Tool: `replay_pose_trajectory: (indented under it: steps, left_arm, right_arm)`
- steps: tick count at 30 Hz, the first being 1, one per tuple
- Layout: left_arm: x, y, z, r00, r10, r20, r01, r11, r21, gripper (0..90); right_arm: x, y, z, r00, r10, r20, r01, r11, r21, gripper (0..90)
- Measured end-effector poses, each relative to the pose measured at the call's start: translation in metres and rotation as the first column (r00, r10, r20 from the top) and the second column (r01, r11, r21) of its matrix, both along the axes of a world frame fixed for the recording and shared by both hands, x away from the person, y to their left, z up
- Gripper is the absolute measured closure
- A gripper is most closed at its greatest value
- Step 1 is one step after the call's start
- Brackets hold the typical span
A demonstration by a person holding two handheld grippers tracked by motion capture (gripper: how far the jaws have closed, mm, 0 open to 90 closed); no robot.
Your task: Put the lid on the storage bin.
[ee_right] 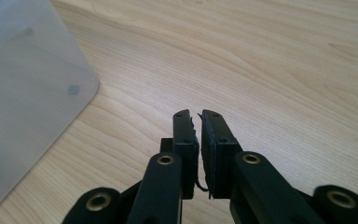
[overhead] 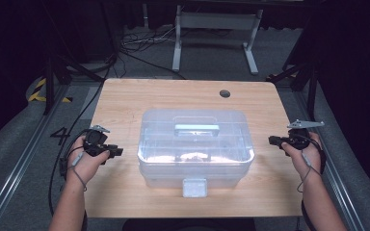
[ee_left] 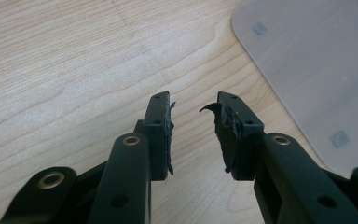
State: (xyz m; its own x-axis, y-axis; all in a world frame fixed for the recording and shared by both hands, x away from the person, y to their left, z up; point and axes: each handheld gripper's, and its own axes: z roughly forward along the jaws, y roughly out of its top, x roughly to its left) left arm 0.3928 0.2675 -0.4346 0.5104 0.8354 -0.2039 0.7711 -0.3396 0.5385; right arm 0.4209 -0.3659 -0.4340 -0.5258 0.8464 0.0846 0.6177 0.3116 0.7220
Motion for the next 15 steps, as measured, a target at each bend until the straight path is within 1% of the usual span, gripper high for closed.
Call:
replay_pose_trajectory:
  steps: [3, 6, 7, 8, 9, 10, 11, 12, 13, 15]
  left_arm:
    - [0.001, -0.004, -0.006, 1.0000, 0.000, 0.008, 0.000, 1.0000, 0.008, 67.4]
    - [0.001, -0.007, -0.010, 0.9999, -0.001, 0.014, 0.001, 0.9999, 0.014, 68.7]
    - [0.002, -0.008, -0.011, 0.9999, -0.010, 0.010, 0.010, 0.9996, 0.025, 68.8]
    - [0.002, -0.009, -0.013, 0.9998, -0.012, 0.018, 0.011, 0.9994, 0.034, 68.6]
    - [0.002, -0.009, -0.013, 0.9998, -0.012, 0.018, 0.011, 0.9994, 0.034, 68.3]
    - [0.003, -0.010, -0.016, 0.9998, -0.010, 0.014, 0.010, 0.9990, 0.044, 68.1]
    - [0.003, -0.011, -0.018, 0.9998, -0.005, 0.017, 0.004, 0.9989, 0.047, 67.5]
    - [0.003, -0.011, -0.018, 0.9998, -0.005, 0.017, 0.004, 0.9989, 0.047, 67.2]
    - [0.003, -0.012, -0.020, 0.9997, -0.004, 0.024, 0.003, 0.9988, 0.049, 67.2]
    - [0.003, -0.012, -0.022, 0.9996, -0.005, 0.028, 0.003, 0.9984, 0.056, 67.0]
  right_arm:
    - [0.003, 0.001, -0.008, 0.9999, -0.004, -0.009, 0.004, 1.000, -0.008, 84.6]
    - [0.005, 0.002, -0.016, 0.9999, -0.010, -0.006, 0.010, 1.000, -0.011, 83.6]
    - [0.005, 0.003, -0.019, 0.9999, -0.015, 0.000, 0.015, 1.000, -0.008, 83.4]
    - [0.006, 0.003, -0.022, 0.9999, -0.016, 0.000, 0.016, 1.000, -0.009, 83.4]
    - [0.007, 0.003, -0.025, 0.9999, -0.017, -0.002, 0.017, 1.000, -0.011, 83.0]
    - [0.007, 0.004, -0.027, 0.9998, -0.018, -0.003, 0.017, 1.000, -0.012, 82.5]
    - [0.007, 0.004, -0.029, 0.9998, -0.021, 0.000, 0.021, 1.000, -0.012, 81.5]
    - [0.007, 0.004, -0.029, 0.9998, -0.021, 0.000, 0.021, 1.000, -0.012, 81.5]
    - [0.008, 0.005, -0.031, 0.9998, -0.019, -0.001, 0.019, 1.000, -0.015, 80.1]
    - [0.008, 0.006, -0.035, 0.9997, -0.019, 0.013, 0.019, 0.999, -0.029, 76.9]
